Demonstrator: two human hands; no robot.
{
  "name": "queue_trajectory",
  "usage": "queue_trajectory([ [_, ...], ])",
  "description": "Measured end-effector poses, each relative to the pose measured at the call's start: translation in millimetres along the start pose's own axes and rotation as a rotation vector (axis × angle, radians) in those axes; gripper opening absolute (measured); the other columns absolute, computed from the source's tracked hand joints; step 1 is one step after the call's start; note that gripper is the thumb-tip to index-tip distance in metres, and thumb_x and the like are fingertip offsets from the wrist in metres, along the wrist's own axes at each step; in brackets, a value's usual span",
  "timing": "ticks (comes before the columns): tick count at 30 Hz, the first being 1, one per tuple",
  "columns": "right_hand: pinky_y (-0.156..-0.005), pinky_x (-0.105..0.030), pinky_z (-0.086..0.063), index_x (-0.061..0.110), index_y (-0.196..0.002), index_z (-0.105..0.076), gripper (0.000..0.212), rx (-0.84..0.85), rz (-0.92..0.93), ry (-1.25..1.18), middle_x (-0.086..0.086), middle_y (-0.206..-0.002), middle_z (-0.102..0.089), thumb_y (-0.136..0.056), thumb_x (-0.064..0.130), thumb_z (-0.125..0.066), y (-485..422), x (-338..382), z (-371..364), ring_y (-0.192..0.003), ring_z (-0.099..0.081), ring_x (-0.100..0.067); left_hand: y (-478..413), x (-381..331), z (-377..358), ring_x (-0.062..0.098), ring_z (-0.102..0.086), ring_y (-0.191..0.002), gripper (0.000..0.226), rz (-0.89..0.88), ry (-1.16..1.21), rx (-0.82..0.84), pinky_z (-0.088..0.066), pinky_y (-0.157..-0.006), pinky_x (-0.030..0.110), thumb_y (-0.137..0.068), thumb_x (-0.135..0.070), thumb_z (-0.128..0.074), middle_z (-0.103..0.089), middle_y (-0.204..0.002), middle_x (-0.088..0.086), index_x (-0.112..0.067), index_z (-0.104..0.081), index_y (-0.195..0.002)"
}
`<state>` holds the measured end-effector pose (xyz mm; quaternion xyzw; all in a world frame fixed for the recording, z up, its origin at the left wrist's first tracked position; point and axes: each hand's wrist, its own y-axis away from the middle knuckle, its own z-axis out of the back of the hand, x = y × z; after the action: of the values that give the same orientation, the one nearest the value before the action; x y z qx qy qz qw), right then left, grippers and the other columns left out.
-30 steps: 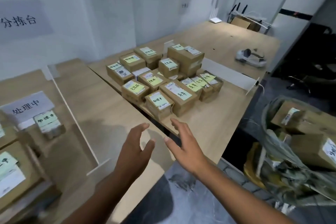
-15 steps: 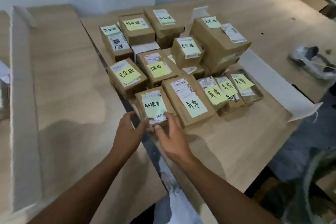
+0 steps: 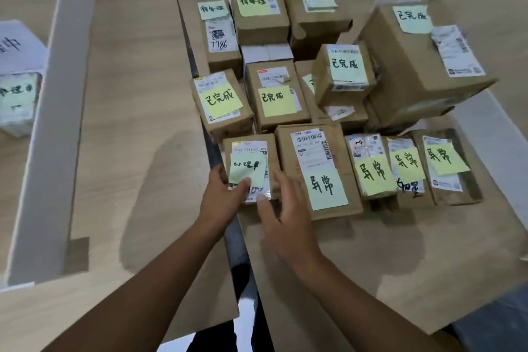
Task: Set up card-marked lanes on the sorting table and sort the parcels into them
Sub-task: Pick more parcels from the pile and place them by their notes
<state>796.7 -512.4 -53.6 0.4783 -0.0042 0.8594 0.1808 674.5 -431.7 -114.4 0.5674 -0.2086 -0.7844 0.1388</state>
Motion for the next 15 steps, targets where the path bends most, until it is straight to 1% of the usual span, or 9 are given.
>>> queue_trajectory([
  [2, -0.097, -0.001, -0.031, 0.025, -0.148, -0.045, 0.05, 0.03, 0.025, -0.014, 0.009, -0.135, -0.05, -0.101, 0.028, -0.059, -8, 1, 4, -0.125, -0.042, 0.003, 2, -2, 3, -0.008, -0.069, -0.079, 0.064, 0.032, 0.044, 0.006, -0.06, -0.075, 0.028, -0.092, -0.023, -0.074, -0.066, -0.111, -0.011, -0.017, -0.041, -0.146],
  [4, -0.099, -0.01, -0.039, 0.028, -0.15, -0.043, 0.051, 0.059, 0.053, -0.027, 0.01, -0.136, -0.049, -0.101, 0.03, -0.058, -14, 0, 6, -0.126, -0.044, 0.001, 5, -3, 4, 0.001, -0.072, -0.081, 0.065, 0.058, 0.09, 0.018, -0.058, -0.065, 0.023, -0.091, -0.022, -0.076, -0.069, -0.116, -0.005, -0.015, -0.042, -0.146],
  [6, -0.097, -0.013, -0.042, 0.03, -0.149, -0.042, 0.05, 0.075, 0.08, -0.036, 0.012, -0.135, -0.048, -0.102, 0.032, -0.057, -16, -4, 8, -0.124, -0.045, 0.003, 6, -3, 6, 0.006, -0.073, -0.086, 0.063, 0.059, 0.09, 0.017, -0.058, -0.063, 0.023, -0.091, -0.022, -0.077, -0.069, -0.121, 0.0, -0.015, -0.046, -0.145],
  [8, -0.095, -0.012, -0.042, 0.033, -0.149, -0.04, 0.05, 0.097, 0.095, -0.053, 0.015, -0.132, -0.046, -0.101, 0.035, -0.056, -16, -7, 10, -0.123, -0.044, 0.007, 10, -2, 12, 0.009, -0.073, -0.085, 0.062, 0.062, 0.097, 0.01, -0.058, -0.06, 0.028, -0.091, -0.021, -0.077, -0.07, -0.119, 0.0, -0.015, -0.048, -0.145],
  [10, -0.097, -0.014, -0.044, 0.036, -0.148, -0.04, 0.051, 0.123, 0.098, -0.08, 0.017, -0.134, -0.045, -0.1, 0.038, -0.055, -17, -10, 12, -0.125, -0.044, 0.008, 15, -1, 20, 0.015, -0.074, -0.083, 0.061, 0.065, 0.108, 0.004, -0.061, -0.06, 0.038, -0.09, -0.017, -0.077, -0.07, -0.116, 0.002, -0.016, -0.049, -0.144],
  [11, -0.101, -0.019, -0.045, 0.035, -0.149, -0.04, 0.052, 0.135, 0.093, -0.088, 0.016, -0.137, -0.045, -0.099, 0.039, -0.055, -18, -11, 13, -0.128, -0.044, 0.005, 19, -1, 25, 0.018, -0.075, -0.085, 0.06, 0.063, 0.107, -0.002, -0.062, -0.062, 0.043, -0.09, -0.016, -0.077, -0.07, -0.115, 0.004, -0.016, -0.05, -0.144],
  [12, -0.107, -0.028, -0.045, 0.033, -0.15, -0.039, 0.054, 0.144, 0.085, -0.089, 0.014, -0.14, -0.044, -0.099, 0.042, -0.054, -20, -12, 12, -0.131, -0.044, 0.001, 24, -1, 31, 0.018, -0.074, -0.085, 0.059, 0.056, 0.106, -0.013, -0.061, -0.06, 0.043, -0.089, -0.015, -0.078, -0.07, -0.115, 0.004, -0.017, -0.052, -0.143],
  [13, -0.111, -0.035, -0.043, 0.032, -0.152, -0.038, 0.058, 0.153, 0.076, -0.084, 0.012, -0.144, -0.043, -0.097, 0.046, -0.053, -23, -11, 12, -0.134, -0.042, -0.004, 29, -2, 37, 0.015, -0.074, -0.084, 0.059, 0.043, 0.11, -0.03, -0.059, -0.057, 0.038, -0.089, -0.015, -0.078, -0.071, -0.113, 0.003, -0.018, -0.053, -0.142],
  [15, -0.115, -0.041, -0.04, 0.036, -0.155, -0.031, 0.065, 0.196, 0.042, -0.075, 0.012, -0.153, -0.036, -0.095, 0.054, -0.051, -31, -6, 8, -0.14, -0.037, -0.007, 40, -3, 51, 0.011, -0.074, -0.082, 0.059, 0.024, 0.127, -0.064, -0.057, -0.056, 0.031, -0.088, -0.015, -0.079, -0.071, -0.111, 0.0, -0.02, -0.054, -0.141],
])
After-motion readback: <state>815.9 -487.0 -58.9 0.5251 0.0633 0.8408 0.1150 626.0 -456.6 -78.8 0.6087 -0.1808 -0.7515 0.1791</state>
